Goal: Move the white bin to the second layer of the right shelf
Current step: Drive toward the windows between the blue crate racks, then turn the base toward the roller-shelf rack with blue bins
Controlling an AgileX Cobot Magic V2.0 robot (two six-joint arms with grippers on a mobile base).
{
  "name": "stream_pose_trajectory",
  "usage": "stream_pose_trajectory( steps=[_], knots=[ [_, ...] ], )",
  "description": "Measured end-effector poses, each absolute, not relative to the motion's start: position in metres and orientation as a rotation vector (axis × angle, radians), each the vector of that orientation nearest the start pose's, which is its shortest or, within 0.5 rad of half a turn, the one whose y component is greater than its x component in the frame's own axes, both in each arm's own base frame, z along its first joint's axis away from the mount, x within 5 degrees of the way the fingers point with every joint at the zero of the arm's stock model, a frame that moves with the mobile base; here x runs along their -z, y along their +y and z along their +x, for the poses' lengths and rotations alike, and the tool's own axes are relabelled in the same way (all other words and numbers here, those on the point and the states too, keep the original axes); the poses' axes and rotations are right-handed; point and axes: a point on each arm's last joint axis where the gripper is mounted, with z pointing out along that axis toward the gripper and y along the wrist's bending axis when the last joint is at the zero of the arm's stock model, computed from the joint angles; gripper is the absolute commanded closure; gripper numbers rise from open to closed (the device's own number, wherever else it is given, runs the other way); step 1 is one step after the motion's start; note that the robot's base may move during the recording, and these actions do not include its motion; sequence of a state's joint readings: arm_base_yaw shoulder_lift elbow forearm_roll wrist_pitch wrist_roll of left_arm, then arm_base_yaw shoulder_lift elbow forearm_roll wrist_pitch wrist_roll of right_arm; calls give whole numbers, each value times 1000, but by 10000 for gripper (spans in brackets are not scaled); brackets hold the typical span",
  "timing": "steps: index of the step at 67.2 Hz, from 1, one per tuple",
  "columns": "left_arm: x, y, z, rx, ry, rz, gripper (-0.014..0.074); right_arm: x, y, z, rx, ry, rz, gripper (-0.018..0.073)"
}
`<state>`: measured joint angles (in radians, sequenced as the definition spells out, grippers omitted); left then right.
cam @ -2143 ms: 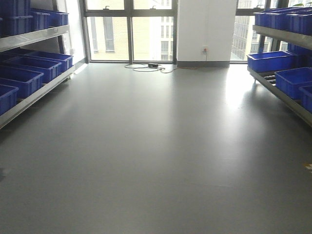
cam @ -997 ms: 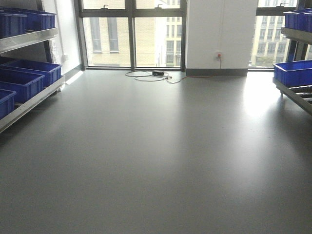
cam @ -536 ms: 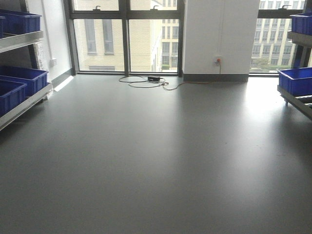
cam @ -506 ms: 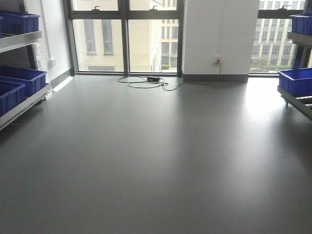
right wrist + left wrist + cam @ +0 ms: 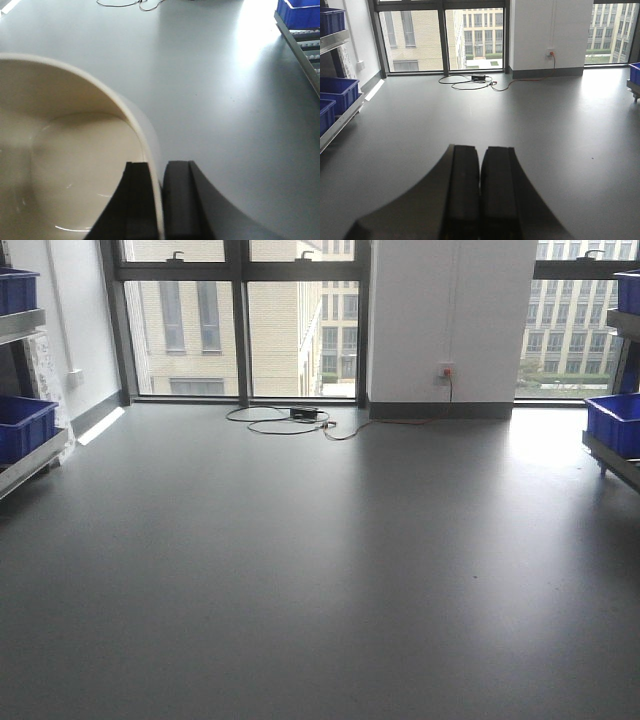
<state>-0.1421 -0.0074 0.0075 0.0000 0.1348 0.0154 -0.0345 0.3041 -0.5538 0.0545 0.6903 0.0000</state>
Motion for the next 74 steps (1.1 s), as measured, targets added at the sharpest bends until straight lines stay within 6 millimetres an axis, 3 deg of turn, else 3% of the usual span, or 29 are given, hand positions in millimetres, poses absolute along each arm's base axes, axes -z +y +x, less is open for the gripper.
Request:
stream_pose_trajectory(
  steps=[74],
  knots=[
    [-199,-8,56,98,1614,127,512,-316,1,57,-41,1924,51,503]
  ],
)
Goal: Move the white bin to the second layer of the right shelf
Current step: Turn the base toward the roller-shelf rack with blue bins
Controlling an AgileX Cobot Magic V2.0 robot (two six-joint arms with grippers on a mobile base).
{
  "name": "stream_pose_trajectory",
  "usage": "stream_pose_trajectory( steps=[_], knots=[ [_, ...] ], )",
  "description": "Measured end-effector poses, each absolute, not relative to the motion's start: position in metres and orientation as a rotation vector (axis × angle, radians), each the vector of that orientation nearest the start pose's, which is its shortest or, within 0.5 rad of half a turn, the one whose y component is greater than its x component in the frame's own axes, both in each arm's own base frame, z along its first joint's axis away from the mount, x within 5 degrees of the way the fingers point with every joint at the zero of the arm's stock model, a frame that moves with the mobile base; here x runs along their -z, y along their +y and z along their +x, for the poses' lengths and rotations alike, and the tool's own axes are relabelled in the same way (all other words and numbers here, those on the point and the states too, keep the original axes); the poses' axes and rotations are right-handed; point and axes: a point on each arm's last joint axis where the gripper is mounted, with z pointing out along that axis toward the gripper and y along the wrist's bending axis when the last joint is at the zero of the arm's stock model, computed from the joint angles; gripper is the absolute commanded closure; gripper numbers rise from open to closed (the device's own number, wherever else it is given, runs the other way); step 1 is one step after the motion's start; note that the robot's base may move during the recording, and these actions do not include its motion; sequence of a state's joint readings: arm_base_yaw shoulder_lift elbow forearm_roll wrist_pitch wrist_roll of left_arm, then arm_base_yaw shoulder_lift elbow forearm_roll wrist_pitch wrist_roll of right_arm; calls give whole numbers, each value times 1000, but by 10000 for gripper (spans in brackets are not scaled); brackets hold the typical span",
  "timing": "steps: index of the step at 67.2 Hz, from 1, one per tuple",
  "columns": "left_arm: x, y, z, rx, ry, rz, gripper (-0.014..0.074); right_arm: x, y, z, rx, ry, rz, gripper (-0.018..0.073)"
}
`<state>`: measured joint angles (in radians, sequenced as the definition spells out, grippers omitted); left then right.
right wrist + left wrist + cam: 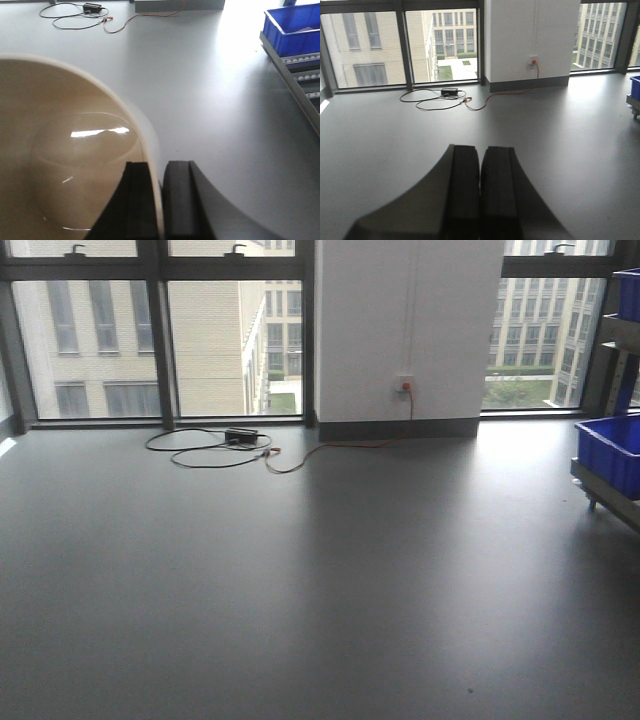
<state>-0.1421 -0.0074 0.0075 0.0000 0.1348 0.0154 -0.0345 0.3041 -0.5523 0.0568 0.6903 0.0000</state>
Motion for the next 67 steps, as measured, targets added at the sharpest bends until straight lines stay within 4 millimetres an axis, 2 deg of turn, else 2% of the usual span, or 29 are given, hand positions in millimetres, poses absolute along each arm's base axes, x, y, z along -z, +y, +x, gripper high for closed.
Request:
stream_pose_trajectory(
  steps=[67],
  knots=[
    [-199,-8,56,98,1614,127,512,-316,1,57,-41,1924,51,503]
  ],
)
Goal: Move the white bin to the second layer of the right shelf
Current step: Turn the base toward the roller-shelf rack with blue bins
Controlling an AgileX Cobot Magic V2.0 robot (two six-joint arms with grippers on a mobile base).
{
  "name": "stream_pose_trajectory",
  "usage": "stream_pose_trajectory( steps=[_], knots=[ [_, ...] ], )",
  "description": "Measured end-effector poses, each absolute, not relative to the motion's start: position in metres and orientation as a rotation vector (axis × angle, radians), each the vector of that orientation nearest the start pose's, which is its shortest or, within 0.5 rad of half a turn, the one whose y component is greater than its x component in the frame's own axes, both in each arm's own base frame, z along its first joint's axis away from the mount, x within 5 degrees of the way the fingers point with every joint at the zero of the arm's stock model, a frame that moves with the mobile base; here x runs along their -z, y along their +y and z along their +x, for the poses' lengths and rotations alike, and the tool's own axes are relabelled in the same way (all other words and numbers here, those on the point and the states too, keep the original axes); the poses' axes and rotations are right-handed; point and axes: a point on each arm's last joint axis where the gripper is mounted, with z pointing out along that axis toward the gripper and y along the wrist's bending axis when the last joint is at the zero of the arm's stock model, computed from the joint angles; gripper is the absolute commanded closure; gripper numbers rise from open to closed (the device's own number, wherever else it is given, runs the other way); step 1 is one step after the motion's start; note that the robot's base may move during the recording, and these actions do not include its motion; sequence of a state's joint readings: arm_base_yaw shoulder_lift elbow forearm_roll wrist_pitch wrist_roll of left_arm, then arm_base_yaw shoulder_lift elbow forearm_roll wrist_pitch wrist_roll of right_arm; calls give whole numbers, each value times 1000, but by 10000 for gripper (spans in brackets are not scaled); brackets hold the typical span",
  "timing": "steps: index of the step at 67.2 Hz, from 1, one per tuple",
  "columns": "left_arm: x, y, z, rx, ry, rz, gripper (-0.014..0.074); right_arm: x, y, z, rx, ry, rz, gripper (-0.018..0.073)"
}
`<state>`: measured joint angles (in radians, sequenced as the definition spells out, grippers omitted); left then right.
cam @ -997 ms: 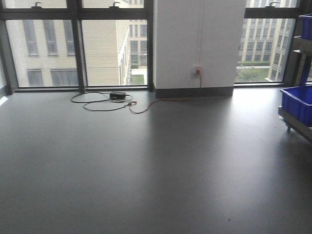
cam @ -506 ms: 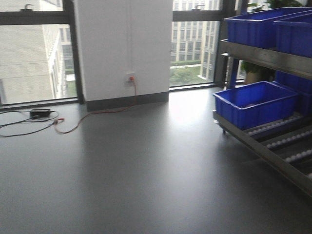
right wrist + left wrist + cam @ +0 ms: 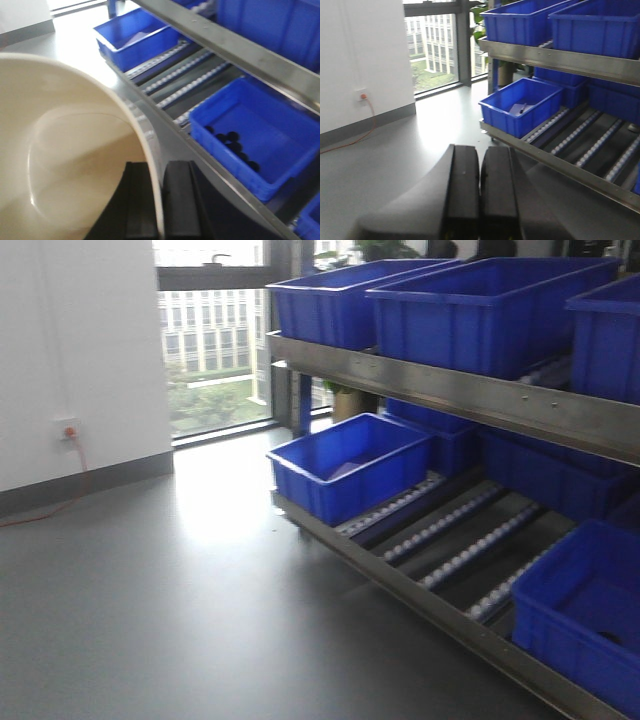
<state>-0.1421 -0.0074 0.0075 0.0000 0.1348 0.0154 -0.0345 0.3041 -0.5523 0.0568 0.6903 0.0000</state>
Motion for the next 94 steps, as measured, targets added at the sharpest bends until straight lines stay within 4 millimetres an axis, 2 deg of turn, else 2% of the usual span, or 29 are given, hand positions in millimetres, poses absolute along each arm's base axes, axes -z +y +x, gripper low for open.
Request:
stream_pose_trajectory(
  steps=[94],
  knots=[
    [-199,-8,56,98,1614,127,512,-316,1,57,-41,1924,51,503]
  ],
)
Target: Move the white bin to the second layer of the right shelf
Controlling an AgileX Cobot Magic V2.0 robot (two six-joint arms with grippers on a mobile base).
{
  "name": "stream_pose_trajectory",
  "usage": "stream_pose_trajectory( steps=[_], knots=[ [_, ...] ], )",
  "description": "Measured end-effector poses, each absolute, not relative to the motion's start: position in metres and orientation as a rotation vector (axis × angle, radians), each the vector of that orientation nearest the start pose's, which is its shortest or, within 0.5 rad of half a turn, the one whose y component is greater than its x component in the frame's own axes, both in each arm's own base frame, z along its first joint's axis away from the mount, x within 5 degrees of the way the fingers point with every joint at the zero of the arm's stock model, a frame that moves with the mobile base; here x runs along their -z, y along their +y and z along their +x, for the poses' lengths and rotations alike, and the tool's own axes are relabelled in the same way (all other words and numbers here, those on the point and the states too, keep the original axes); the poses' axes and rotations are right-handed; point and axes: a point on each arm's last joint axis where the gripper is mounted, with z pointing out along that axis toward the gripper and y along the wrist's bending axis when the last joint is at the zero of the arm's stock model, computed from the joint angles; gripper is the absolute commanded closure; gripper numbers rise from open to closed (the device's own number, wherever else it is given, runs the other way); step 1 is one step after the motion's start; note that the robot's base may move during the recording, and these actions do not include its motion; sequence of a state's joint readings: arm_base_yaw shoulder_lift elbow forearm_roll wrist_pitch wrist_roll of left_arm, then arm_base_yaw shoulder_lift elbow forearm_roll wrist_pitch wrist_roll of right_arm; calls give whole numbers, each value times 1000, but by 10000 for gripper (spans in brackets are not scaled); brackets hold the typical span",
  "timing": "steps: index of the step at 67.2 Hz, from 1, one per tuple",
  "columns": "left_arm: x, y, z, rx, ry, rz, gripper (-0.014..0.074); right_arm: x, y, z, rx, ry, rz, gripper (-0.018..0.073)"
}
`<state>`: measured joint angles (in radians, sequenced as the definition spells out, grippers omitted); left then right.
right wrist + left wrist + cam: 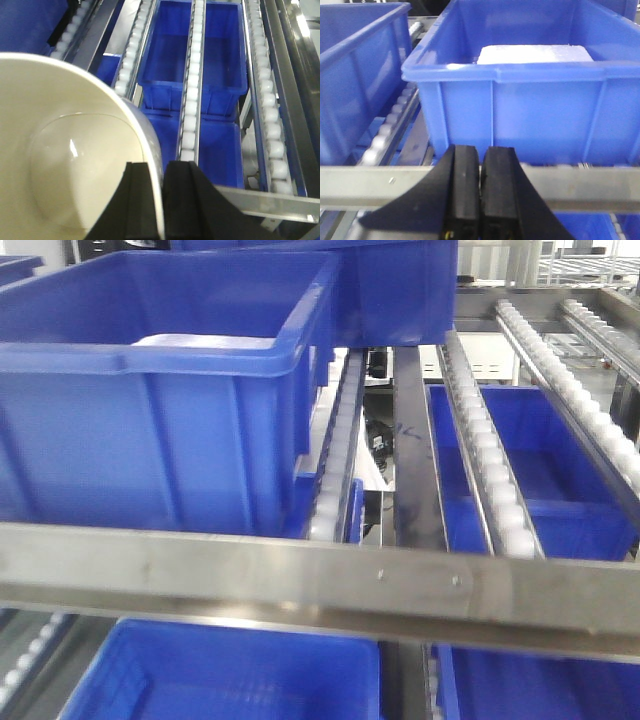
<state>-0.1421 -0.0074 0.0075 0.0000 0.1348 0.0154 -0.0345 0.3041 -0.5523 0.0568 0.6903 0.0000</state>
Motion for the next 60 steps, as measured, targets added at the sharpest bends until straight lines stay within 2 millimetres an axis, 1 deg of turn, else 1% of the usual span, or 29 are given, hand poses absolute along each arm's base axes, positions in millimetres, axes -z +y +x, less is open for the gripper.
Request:
stream_pose_trajectory(
  steps=[60],
  knots=[
    [-199,-8,56,98,1614,127,512,-316,1,57,-41,1924,51,503]
  ],
)
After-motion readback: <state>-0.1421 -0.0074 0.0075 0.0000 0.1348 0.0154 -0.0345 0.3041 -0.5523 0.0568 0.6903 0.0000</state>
